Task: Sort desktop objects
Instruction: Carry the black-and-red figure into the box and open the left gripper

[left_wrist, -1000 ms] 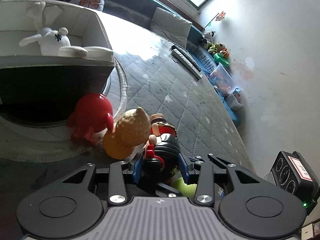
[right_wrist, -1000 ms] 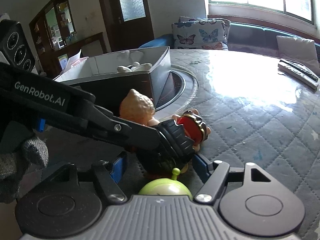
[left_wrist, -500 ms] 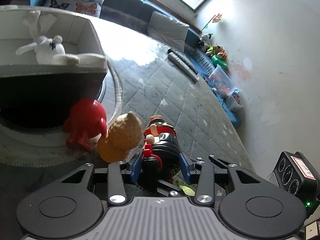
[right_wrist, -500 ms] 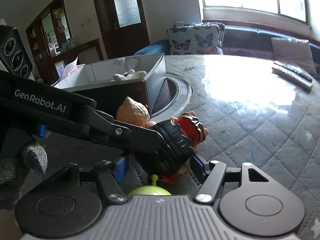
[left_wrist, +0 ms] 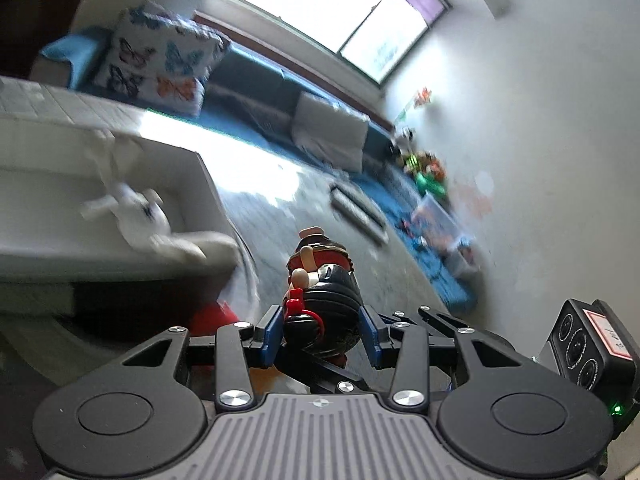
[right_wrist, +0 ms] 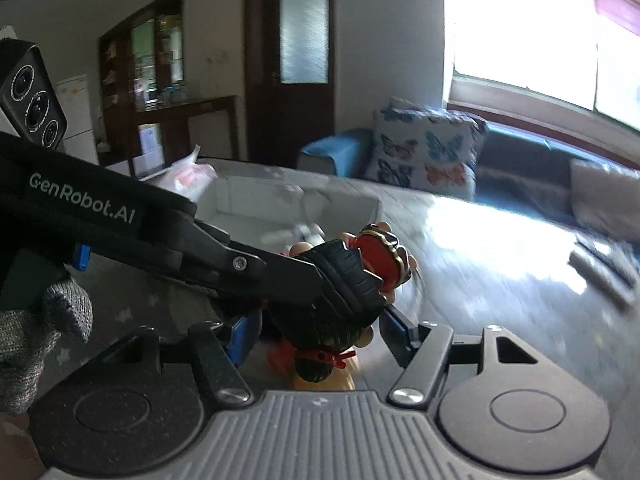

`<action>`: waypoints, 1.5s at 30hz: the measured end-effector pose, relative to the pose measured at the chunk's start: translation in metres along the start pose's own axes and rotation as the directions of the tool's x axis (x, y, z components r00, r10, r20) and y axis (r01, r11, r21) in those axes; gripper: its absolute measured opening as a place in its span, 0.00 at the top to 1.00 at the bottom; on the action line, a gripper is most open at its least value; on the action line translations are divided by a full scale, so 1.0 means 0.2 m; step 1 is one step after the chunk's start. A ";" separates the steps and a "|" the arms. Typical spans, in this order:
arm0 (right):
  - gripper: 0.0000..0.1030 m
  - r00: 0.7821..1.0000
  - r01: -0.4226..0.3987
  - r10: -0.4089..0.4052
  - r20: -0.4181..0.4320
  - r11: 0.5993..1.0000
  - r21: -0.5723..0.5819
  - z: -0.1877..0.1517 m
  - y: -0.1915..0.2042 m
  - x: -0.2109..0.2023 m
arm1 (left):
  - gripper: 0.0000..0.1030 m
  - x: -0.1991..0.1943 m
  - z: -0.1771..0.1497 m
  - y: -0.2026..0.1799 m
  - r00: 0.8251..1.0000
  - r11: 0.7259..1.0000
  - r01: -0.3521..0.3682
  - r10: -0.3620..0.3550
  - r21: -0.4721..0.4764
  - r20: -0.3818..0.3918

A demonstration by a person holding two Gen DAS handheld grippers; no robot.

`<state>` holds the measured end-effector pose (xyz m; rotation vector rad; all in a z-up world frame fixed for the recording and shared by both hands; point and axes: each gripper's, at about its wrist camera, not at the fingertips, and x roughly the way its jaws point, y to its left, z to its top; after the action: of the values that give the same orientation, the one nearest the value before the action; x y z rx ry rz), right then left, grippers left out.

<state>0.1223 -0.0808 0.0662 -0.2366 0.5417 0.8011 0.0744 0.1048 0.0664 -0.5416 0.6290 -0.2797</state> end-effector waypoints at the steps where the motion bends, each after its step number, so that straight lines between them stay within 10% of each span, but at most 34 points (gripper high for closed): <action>1: 0.35 1.000 -0.009 0.009 0.005 1.000 -0.017 0.04 0.02 0.02 | 0.57 -0.02 0.03 0.02 1.000 1.000 -0.009 0.009 -0.004 0.015; 18: 0.36 0.978 -0.201 0.192 -0.079 0.971 -0.129 0.52 0.28 0.70 | 0.56 -0.05 0.45 0.59 0.985 0.975 -0.151 0.162 -0.166 0.055; 35: 0.35 0.906 -0.308 0.279 -0.317 0.950 -0.045 0.47 0.23 1.14 | 0.57 0.15 0.46 0.88 0.968 0.935 -0.251 0.234 -0.249 -0.095; 45: 0.33 0.904 -0.301 0.266 -0.335 0.952 -0.057 0.44 0.25 1.13 | 0.58 0.13 0.45 0.90 0.959 0.928 -0.282 0.265 -0.245 -0.100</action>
<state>0.2466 0.1276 0.0169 -0.3996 0.8589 1.0862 0.1663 0.2782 0.0139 -0.6869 0.8019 0.0504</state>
